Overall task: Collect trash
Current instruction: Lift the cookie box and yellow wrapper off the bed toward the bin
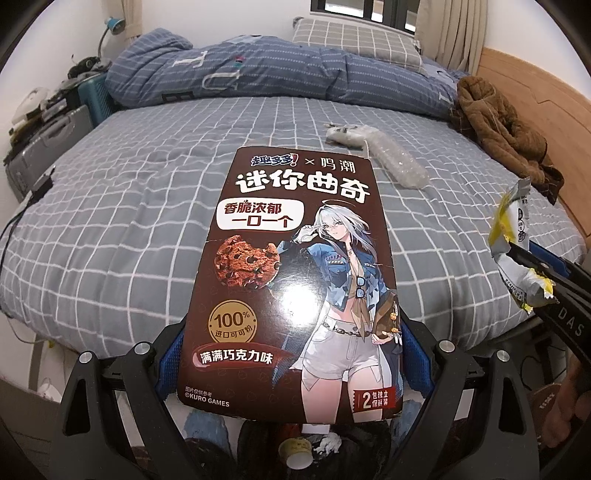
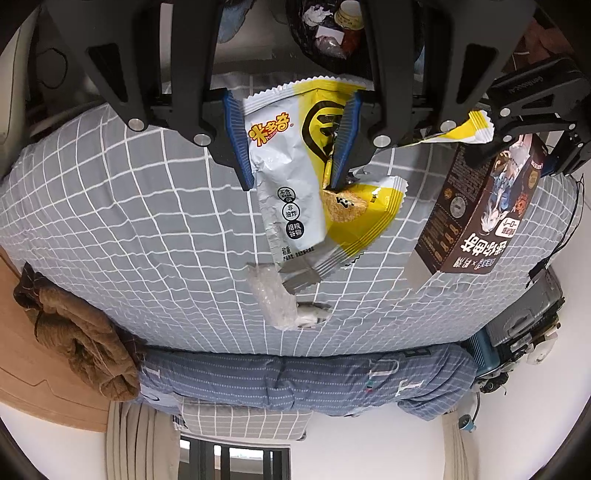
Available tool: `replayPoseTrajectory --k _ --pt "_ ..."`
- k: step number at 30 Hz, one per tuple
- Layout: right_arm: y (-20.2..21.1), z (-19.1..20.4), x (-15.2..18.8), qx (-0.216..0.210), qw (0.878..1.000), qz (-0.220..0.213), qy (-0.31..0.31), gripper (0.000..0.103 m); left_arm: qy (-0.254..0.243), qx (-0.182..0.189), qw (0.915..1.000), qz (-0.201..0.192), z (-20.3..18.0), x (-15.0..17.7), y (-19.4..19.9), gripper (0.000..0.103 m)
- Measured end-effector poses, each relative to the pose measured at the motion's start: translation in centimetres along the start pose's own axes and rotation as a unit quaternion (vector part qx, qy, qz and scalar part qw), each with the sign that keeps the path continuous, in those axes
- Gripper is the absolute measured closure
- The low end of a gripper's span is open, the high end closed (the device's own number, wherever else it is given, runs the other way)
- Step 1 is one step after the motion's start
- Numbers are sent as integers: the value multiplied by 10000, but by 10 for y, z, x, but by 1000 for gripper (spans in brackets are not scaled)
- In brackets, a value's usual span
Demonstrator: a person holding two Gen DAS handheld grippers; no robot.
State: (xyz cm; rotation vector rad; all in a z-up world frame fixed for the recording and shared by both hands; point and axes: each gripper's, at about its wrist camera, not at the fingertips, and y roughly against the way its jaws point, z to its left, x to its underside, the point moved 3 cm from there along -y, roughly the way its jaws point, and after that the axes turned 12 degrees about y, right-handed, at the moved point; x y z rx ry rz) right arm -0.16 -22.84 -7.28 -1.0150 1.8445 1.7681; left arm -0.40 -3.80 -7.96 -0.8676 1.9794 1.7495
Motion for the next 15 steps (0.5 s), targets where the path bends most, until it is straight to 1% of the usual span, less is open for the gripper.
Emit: replayPoseTrajectory --k 9,15 --pt "12 12 14 -14 10000 29 75 62 47 -1 10000 34 11 20 16 14" --pt "19 17 23 -64 9999 69 71 62 11 5 10000 78 11 34 25 14"
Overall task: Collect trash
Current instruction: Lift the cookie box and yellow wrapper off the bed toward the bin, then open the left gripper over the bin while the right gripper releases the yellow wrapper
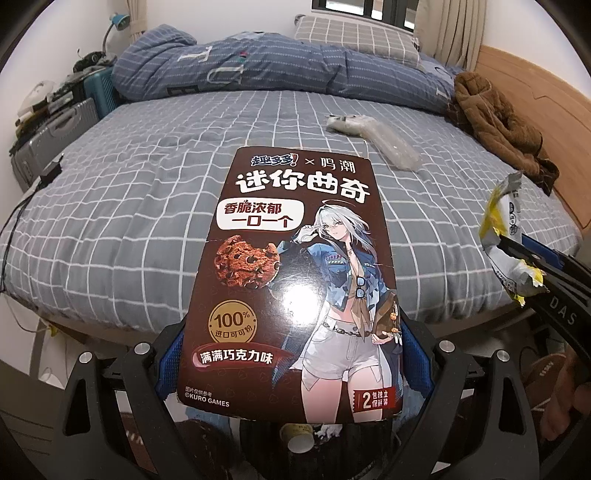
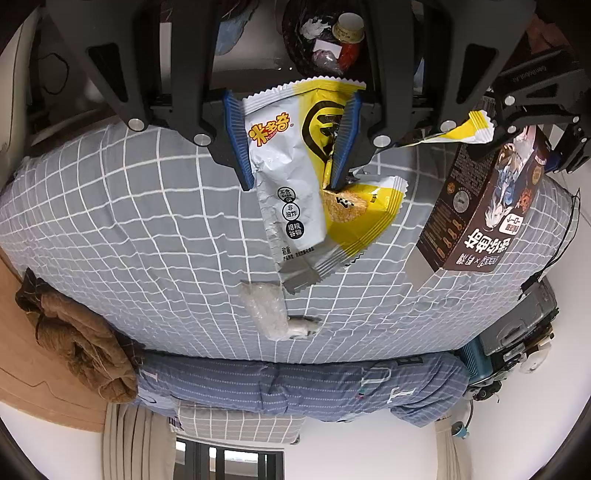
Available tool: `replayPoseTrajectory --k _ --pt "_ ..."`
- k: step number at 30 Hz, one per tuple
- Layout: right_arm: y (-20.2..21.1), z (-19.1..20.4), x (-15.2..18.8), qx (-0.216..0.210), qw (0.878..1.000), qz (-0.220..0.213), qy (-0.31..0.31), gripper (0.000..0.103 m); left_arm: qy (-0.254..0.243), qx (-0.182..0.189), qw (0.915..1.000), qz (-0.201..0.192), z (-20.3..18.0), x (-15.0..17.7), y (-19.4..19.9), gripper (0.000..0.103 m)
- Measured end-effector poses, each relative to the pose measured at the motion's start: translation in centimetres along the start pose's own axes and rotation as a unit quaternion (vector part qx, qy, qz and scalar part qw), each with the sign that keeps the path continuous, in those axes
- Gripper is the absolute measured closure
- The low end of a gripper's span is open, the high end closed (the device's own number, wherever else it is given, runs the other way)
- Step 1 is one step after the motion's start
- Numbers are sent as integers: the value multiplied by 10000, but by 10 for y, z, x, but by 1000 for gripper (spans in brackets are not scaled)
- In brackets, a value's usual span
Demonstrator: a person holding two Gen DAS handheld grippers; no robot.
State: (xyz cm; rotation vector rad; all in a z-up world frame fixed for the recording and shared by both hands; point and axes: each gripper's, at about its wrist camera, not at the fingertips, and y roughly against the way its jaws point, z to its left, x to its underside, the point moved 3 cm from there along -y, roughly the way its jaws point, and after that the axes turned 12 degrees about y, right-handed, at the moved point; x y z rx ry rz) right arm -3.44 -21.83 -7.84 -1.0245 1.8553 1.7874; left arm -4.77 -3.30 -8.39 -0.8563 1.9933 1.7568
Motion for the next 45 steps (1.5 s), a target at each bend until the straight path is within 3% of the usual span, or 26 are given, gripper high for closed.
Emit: replayPoseTrajectory --k 33,45 --pt "24 28 83 -238 9969 746 -49 62 71 -122 9974 700 9 83 27 14" --pt "-21 35 115 -405 9896 1377 -23 62 -6 -230 9919 1248 13 108 -24 14"
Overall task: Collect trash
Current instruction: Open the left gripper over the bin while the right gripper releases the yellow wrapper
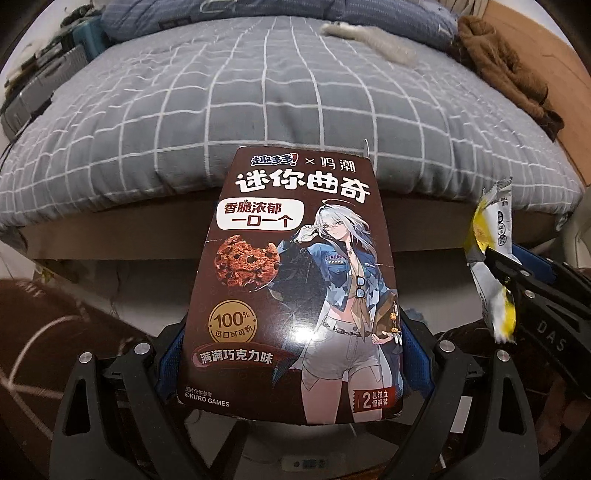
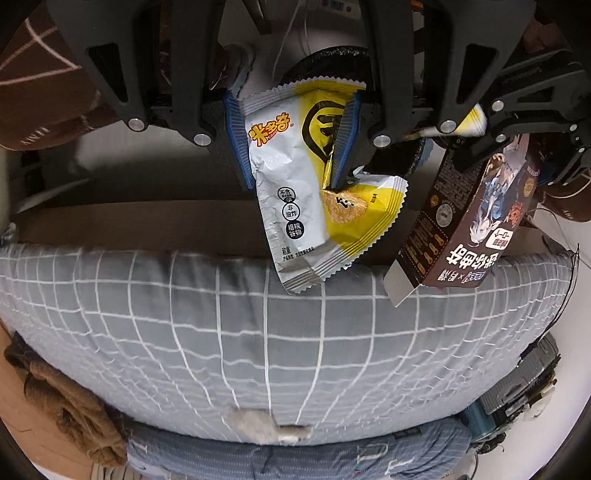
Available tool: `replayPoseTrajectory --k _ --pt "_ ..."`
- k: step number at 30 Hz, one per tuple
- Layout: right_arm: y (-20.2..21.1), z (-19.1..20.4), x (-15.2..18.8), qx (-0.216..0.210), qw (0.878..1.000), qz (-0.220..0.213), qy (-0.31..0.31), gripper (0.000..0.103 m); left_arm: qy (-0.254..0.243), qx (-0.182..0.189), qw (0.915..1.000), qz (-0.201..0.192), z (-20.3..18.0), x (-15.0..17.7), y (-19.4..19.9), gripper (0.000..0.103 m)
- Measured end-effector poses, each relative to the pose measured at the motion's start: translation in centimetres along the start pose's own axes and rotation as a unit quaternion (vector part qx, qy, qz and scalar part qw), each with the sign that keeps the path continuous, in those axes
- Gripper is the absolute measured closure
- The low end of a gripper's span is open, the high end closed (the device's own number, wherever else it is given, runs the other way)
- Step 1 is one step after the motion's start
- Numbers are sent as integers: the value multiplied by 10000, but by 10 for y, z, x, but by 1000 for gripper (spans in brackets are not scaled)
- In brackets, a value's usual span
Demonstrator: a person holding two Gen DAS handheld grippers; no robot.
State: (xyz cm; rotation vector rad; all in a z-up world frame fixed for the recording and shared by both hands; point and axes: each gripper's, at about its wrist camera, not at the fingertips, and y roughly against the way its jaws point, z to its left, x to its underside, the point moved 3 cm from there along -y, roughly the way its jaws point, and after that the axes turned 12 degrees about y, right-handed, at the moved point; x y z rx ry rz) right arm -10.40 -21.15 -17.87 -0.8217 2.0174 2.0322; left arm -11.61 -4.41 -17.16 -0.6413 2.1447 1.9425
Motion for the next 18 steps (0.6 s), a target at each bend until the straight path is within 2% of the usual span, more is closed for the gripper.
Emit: replayPoseTrajectory --k 9,18 --pt "-45 -7 6 -62 9990 443 -52 62 -20 -81 9995 293 9 1 -33 14" --pt "-70 -22 18 -10 9972 739 -90 62 -39 -176 9980 605 11 4 -71 15"
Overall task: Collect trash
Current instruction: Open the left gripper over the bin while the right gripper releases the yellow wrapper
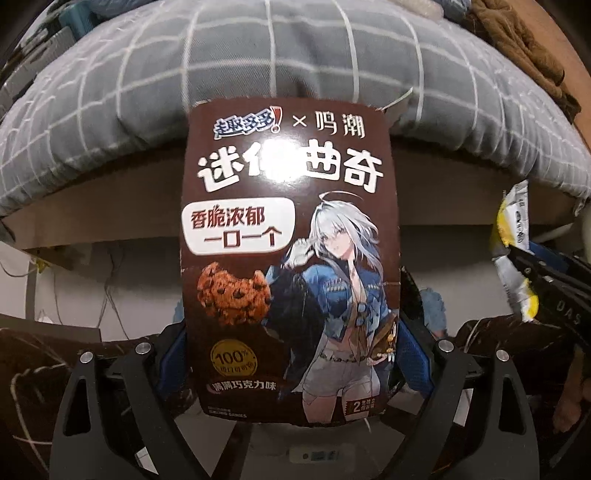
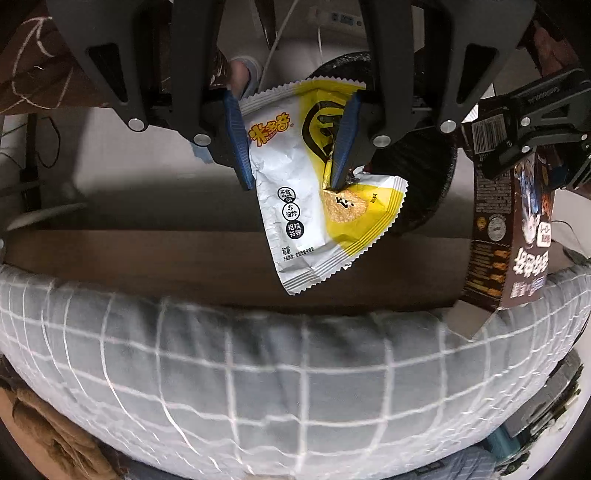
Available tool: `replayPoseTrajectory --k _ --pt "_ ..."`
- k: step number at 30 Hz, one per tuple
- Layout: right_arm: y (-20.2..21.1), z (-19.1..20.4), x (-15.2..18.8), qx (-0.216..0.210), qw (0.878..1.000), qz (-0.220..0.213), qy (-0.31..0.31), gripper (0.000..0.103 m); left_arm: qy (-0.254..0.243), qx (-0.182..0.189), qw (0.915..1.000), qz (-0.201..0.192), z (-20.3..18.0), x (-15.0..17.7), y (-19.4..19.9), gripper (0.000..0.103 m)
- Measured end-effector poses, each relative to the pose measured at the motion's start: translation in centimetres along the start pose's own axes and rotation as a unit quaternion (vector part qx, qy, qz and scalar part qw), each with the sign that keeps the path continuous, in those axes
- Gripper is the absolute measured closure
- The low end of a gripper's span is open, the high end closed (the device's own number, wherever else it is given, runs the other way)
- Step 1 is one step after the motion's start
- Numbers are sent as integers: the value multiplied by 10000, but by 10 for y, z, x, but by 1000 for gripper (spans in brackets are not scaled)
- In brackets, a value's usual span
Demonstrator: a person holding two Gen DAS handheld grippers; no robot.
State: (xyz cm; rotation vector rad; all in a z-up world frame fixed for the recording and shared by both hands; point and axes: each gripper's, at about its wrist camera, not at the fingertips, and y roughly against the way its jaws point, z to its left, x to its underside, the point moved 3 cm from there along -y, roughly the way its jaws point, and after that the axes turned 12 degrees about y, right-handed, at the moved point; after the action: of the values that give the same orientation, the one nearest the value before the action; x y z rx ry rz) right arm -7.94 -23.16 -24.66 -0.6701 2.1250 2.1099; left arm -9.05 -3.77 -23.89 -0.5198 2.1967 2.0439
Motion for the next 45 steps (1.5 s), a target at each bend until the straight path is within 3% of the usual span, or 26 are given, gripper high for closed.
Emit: replayPoseTrajectory --k 6,13,18,26,37,45 --pt "-4 -11 10 68 9999 77 -118 62 -194 50 9995 232 -18 -3 -21 15" --pt "-8 -19 22 77 9996 137 -214 62 -445 6 9989 164 -32 1 -25 13" --pt "-14 -10 20 7 9998 129 -116 62 -462 58 9989 65 -31 3 -20 6" --pt "-17 16 17 -229 9994 135 210 62 -185 29 9998 -51 -7 2 -11 6" --pt "-24 69 0 -551 9951 240 782 61 362 -120 9991 -201 56 4 3 6" --pt "-26 89 -2 -359 9933 278 1065 49 491 -143 9984 -221 74 7 4 6"
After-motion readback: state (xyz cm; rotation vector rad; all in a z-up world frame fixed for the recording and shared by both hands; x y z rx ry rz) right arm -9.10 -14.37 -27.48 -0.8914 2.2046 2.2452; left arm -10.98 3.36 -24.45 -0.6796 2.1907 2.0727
